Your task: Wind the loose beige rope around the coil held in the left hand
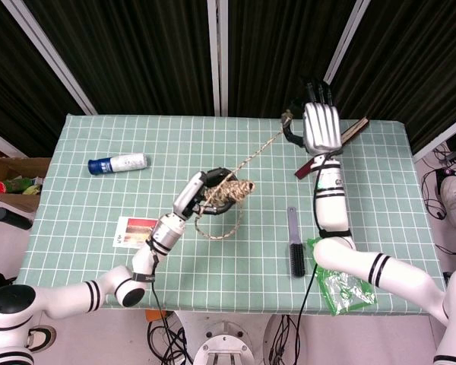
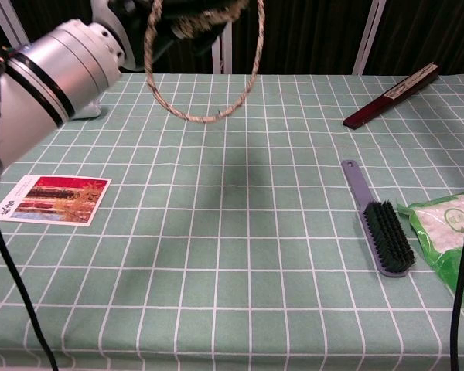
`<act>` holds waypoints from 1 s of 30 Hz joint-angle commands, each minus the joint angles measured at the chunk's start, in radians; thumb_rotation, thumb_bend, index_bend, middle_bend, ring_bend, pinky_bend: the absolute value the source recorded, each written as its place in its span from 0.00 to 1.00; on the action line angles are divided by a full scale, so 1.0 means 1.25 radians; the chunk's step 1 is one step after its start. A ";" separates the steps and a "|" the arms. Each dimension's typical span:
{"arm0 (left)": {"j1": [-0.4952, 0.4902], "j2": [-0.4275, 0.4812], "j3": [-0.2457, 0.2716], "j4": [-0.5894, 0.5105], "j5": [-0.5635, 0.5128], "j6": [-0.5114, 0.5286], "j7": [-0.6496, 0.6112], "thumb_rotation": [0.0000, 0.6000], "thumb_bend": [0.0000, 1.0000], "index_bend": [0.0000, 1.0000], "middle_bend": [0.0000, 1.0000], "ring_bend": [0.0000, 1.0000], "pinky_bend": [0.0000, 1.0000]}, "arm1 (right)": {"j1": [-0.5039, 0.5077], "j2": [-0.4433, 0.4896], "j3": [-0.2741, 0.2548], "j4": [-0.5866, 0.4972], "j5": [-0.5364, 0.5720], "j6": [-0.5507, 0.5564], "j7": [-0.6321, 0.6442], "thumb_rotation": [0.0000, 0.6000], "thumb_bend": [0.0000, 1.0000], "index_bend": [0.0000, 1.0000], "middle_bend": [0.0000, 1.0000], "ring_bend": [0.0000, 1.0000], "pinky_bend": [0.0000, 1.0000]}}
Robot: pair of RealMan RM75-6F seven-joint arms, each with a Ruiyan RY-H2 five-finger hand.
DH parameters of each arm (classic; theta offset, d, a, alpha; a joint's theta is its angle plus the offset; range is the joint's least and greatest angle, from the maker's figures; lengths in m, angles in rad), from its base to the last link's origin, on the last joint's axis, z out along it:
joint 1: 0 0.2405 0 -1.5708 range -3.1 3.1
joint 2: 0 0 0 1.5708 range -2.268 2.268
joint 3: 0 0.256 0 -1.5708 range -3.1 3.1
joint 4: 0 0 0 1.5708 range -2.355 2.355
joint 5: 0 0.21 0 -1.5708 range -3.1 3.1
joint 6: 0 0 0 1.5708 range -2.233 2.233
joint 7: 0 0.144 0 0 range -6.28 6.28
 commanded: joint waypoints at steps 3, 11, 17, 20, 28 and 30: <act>0.023 0.045 -0.042 -0.014 -0.042 0.023 -0.030 1.00 0.46 0.76 0.77 0.70 0.82 | -0.042 0.019 -0.036 0.015 -0.020 0.005 0.057 1.00 0.52 1.00 0.12 0.00 0.00; 0.054 0.084 -0.080 0.004 -0.127 0.016 -0.033 1.00 0.46 0.77 0.77 0.70 0.83 | -0.097 0.043 -0.078 0.022 -0.055 0.008 0.140 1.00 0.52 1.00 0.12 0.00 0.00; 0.078 0.093 -0.084 0.030 -0.154 0.007 -0.083 1.00 0.46 0.77 0.77 0.70 0.83 | -0.143 0.047 -0.116 0.017 -0.102 0.034 0.200 1.00 0.52 1.00 0.12 0.00 0.00; 0.088 0.102 -0.088 0.032 -0.152 0.014 -0.103 1.00 0.46 0.77 0.77 0.70 0.83 | -0.164 0.050 -0.140 0.011 -0.128 0.045 0.220 1.00 0.52 1.00 0.12 0.00 0.00; 0.107 0.124 -0.099 0.007 -0.158 0.029 -0.109 1.00 0.46 0.77 0.77 0.70 0.83 | -0.202 0.058 -0.199 -0.023 -0.216 0.075 0.242 1.00 0.52 1.00 0.12 0.00 0.00; 0.109 0.123 -0.102 0.002 -0.169 0.028 -0.097 1.00 0.46 0.77 0.77 0.70 0.83 | -0.208 0.059 -0.209 -0.032 -0.239 0.086 0.243 1.00 0.52 1.00 0.12 0.00 0.00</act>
